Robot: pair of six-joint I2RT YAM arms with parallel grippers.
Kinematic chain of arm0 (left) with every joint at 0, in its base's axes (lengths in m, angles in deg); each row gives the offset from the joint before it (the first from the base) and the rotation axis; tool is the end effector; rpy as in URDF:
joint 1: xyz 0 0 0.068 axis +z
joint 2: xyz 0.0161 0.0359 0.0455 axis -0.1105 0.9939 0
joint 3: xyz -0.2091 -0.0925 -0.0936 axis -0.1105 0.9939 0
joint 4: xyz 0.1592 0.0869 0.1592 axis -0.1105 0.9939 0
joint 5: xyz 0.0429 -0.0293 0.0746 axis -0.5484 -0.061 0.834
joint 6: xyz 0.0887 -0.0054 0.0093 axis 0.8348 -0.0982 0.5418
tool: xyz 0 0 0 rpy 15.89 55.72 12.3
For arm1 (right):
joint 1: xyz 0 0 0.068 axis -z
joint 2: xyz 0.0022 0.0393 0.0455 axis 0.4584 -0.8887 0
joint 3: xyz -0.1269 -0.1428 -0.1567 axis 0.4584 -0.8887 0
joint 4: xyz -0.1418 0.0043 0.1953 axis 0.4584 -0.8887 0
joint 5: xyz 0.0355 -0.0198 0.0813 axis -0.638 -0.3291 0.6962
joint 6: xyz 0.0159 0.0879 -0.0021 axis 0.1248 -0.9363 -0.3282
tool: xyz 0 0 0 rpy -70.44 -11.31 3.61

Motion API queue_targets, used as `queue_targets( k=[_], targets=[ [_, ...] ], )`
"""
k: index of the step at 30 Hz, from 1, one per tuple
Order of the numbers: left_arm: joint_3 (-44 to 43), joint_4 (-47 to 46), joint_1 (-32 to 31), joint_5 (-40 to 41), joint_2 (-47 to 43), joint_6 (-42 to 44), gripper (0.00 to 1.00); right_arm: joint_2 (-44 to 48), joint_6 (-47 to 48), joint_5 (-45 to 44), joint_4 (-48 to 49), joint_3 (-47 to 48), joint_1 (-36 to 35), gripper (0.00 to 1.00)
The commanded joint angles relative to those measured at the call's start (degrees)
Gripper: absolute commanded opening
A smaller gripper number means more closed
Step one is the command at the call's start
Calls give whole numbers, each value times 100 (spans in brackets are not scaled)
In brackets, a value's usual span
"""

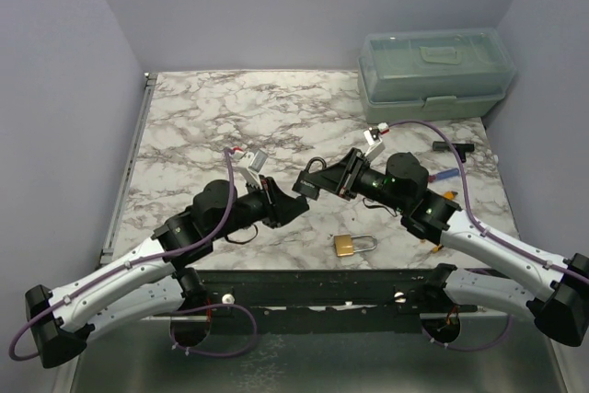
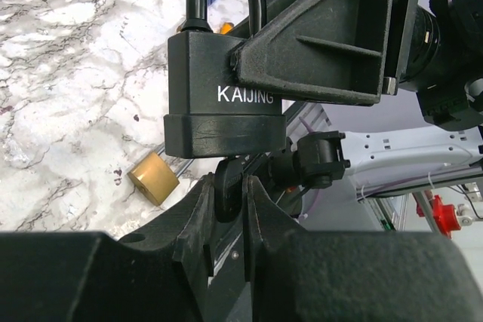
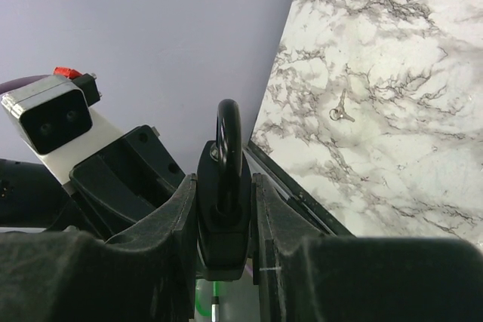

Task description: Unlock with the key

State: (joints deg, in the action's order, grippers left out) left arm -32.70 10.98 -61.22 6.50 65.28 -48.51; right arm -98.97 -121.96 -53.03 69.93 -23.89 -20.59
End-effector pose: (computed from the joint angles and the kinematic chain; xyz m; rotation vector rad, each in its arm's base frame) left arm 0.1226 -0.1851 0.2893 0.2290 1.9341 -1.2980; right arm 0.1748 0.2136 0.2934 0.1027 1.9609 1.5163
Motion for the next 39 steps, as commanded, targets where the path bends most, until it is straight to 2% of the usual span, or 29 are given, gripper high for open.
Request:
queue_targets(
  k=[1, 9, 17, 19, 21, 26, 32, 39],
  targets=[
    [-234, -174, -5, 144, 146, 131, 0, -5, -161, 187, 232, 245, -64, 0],
    [-328, 3, -6, 313, 311, 329, 0, -205, -272, -17, -730, 612, -64, 0],
    [-419, 242, -5, 339, 433, 508, 0, -212, -284, -106, -832, 654, -64, 0],
    [-404, 345, -6, 302, 362, 551, 14, -148, -244, -150, -834, 639, -66, 0],
    [-369, 460, -10, 278, 233, 564, 33, -75, -205, -199, -834, 618, -64, 0],
    [-337, 710, -6, 75, -98, 535, 63, 68, -168, -288, -831, 599, -64, 0],
    [-222, 825, -5, 14, -496, 364, 79, 61, -167, -233, -815, 619, -64, 0],
    [-186, 789, -6, 29, -813, 48, 87, 128, -94, -71, -558, 621, -63, 0]
  ],
)
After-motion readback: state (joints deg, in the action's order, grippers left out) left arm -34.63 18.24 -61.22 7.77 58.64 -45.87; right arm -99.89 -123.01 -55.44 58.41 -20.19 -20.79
